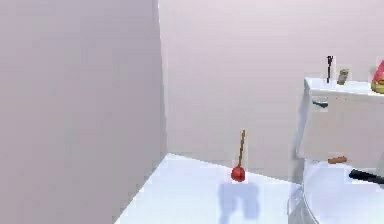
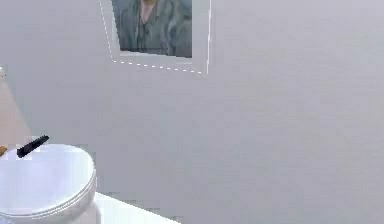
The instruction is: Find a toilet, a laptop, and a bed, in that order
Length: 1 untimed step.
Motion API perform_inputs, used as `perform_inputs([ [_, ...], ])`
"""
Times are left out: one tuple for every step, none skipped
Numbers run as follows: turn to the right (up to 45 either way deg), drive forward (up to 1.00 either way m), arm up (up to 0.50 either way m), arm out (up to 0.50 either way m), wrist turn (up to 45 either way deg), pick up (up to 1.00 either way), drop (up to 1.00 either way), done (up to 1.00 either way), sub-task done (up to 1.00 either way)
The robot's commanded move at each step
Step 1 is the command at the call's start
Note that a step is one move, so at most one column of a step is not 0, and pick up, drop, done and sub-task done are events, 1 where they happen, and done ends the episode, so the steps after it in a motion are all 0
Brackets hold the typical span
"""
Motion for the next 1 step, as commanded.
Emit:
perform_inputs([
  [-45.0, 0.0, 0.0, 0.0, 0.0, 0.0, 0.0, 0.0, 0.0],
])
